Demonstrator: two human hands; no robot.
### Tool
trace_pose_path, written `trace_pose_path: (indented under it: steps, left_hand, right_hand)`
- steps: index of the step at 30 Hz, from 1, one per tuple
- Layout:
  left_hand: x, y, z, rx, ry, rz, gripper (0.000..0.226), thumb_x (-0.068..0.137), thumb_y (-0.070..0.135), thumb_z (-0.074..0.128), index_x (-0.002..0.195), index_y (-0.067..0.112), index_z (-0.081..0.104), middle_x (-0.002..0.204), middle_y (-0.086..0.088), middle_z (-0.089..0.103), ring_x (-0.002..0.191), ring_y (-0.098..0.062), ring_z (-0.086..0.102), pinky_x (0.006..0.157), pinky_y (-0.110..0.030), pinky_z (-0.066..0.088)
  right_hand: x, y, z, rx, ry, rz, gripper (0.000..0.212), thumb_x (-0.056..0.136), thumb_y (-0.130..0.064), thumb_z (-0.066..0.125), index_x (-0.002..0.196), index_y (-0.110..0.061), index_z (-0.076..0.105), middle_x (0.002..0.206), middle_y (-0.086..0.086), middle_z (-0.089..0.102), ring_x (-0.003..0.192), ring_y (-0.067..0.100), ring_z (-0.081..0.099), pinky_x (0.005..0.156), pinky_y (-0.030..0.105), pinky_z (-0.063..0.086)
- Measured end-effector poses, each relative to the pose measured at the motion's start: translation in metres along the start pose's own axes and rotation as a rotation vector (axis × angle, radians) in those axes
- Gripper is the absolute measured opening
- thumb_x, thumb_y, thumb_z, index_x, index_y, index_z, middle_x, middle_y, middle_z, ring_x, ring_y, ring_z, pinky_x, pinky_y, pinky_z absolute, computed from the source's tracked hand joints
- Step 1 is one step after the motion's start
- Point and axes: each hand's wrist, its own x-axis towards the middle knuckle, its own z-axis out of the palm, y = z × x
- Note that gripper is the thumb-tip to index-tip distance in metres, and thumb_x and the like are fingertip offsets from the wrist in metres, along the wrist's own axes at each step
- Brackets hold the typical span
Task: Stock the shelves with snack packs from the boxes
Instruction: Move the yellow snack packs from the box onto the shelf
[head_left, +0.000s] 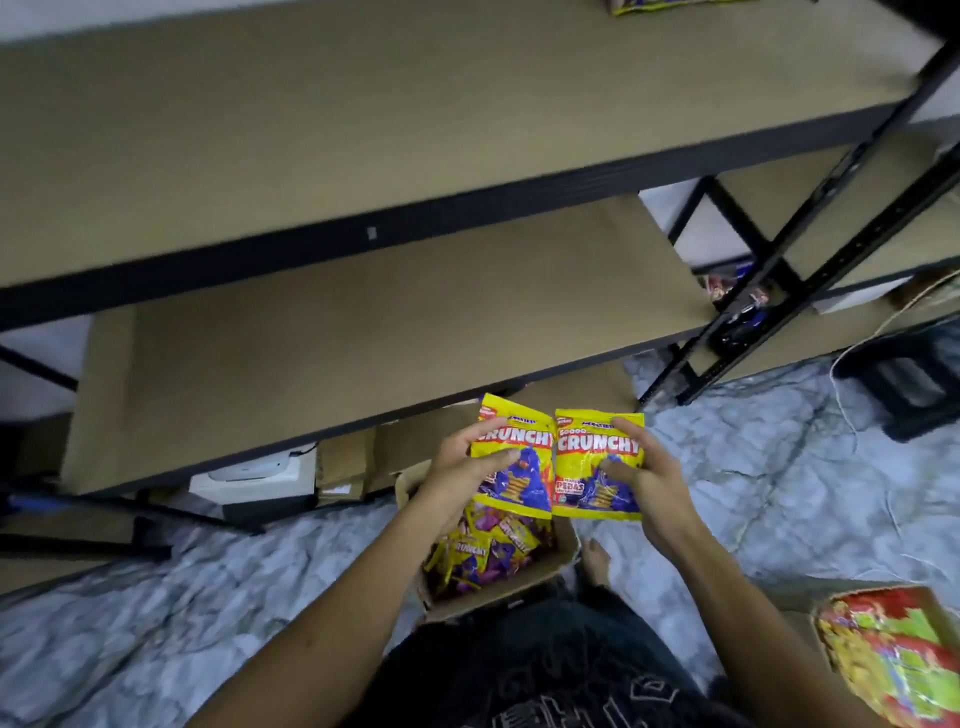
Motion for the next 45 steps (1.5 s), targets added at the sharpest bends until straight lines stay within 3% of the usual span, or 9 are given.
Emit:
trace_pose_path:
  steps: [5, 10, 15, 21, 25, 32, 38, 41, 45]
  left_hand:
    - [0.012, 0.045, 0.032, 0.067, -0.009, 0.152, 0.045, 0.074, -0.005, 0.076, 0.108, 0.024, 0.067, 0.110, -0.007, 0.071, 0.095, -0.020, 0.071, 0.082, -0.041, 0.058]
    - [0.030, 0.118, 0.109, -0.023, -0.089, 0.304, 0.056, 0.074, -0.014, 0.071, 0.115, 0.023, 0.064, 0.096, -0.001, 0.073, 0.088, -0.016, 0.071, 0.068, -0.031, 0.060]
    - [0.034, 0.174, 0.194, 0.000, -0.121, 0.519, 0.060, 0.067, -0.007, 0.078, 0.111, 0.034, 0.067, 0.117, -0.010, 0.067, 0.103, -0.026, 0.068, 0.080, -0.042, 0.059]
    - [0.047, 0.244, 0.253, 0.090, -0.019, 0.768, 0.056, 0.074, -0.004, 0.078, 0.108, 0.038, 0.064, 0.113, 0.001, 0.065, 0.103, -0.015, 0.067, 0.071, -0.030, 0.059]
    - [0.081, 0.290, 0.270, 0.120, 0.059, 0.794, 0.055, 0.074, -0.003, 0.079, 0.109, 0.038, 0.064, 0.111, 0.002, 0.065, 0.102, -0.015, 0.067, 0.071, -0.032, 0.060]
    - [0.144, 0.316, 0.285, 0.243, 0.160, 0.706, 0.054, 0.075, -0.004, 0.077, 0.114, 0.030, 0.061, 0.113, -0.004, 0.064, 0.101, -0.015, 0.065, 0.066, -0.025, 0.057]
    - [0.181, 0.350, 0.297, 0.421, 0.234, 0.861, 0.051, 0.080, -0.007, 0.071, 0.112, 0.030, 0.056, 0.108, 0.006, 0.059, 0.088, -0.001, 0.062, 0.057, -0.009, 0.049]
    - [0.210, 0.367, 0.299, 0.532, 0.252, 0.922, 0.051, 0.083, -0.005, 0.069, 0.112, 0.035, 0.055, 0.120, 0.004, 0.057, 0.103, -0.010, 0.062, 0.068, -0.011, 0.052]
    - [0.254, 0.399, 0.294, 0.798, 0.444, 0.948, 0.054, 0.079, 0.023, 0.075, 0.121, 0.048, 0.052, 0.128, 0.001, 0.054, 0.121, -0.020, 0.048, 0.098, -0.041, 0.048]
  right_hand:
    - [0.000, -0.039, -0.009, 0.128, 0.023, -0.188, 0.047, 0.087, 0.007, 0.062, 0.119, -0.027, 0.063, 0.106, 0.007, 0.072, 0.086, 0.025, 0.071, 0.067, 0.038, 0.059]
    - [0.032, -0.144, -0.054, 0.064, -0.057, -0.432, 0.043, 0.089, 0.007, 0.060, 0.123, -0.020, 0.061, 0.105, 0.004, 0.071, 0.090, 0.021, 0.071, 0.068, 0.034, 0.059]
    - [0.051, -0.231, -0.121, -0.024, -0.084, -0.636, 0.046, 0.090, 0.007, 0.059, 0.121, -0.027, 0.062, 0.115, 0.006, 0.068, 0.097, 0.023, 0.069, 0.073, 0.037, 0.059]
    - [0.084, -0.312, -0.158, -0.051, -0.083, -0.772, 0.046, 0.087, 0.011, 0.059, 0.124, -0.017, 0.058, 0.101, -0.002, 0.069, 0.092, 0.018, 0.068, 0.076, 0.038, 0.059]
    - [0.129, -0.364, -0.153, -0.102, -0.009, -0.772, 0.047, 0.086, 0.005, 0.060, 0.122, -0.024, 0.058, 0.105, 0.000, 0.068, 0.091, 0.020, 0.070, 0.073, 0.041, 0.060]
    - [0.201, -0.395, -0.138, -0.280, 0.113, -0.714, 0.044, 0.088, -0.010, 0.062, 0.130, -0.021, 0.053, 0.116, -0.001, 0.064, 0.087, 0.006, 0.065, 0.056, 0.015, 0.050]
    - [0.235, -0.426, -0.131, -0.483, 0.256, -0.929, 0.046, 0.087, -0.007, 0.060, 0.132, -0.012, 0.052, 0.126, 0.010, 0.056, 0.111, 0.022, 0.055, 0.085, 0.026, 0.043]
    - [0.260, -0.441, -0.127, -0.554, 0.284, -0.984, 0.050, 0.086, -0.007, 0.059, 0.134, -0.013, 0.050, 0.124, 0.013, 0.055, 0.110, 0.028, 0.055, 0.088, 0.033, 0.044]
    - [0.296, -0.469, -0.117, -0.764, 0.447, -0.895, 0.045, 0.089, -0.016, 0.051, 0.134, -0.017, 0.046, 0.128, 0.010, 0.053, 0.112, 0.034, 0.048, 0.086, 0.041, 0.041]
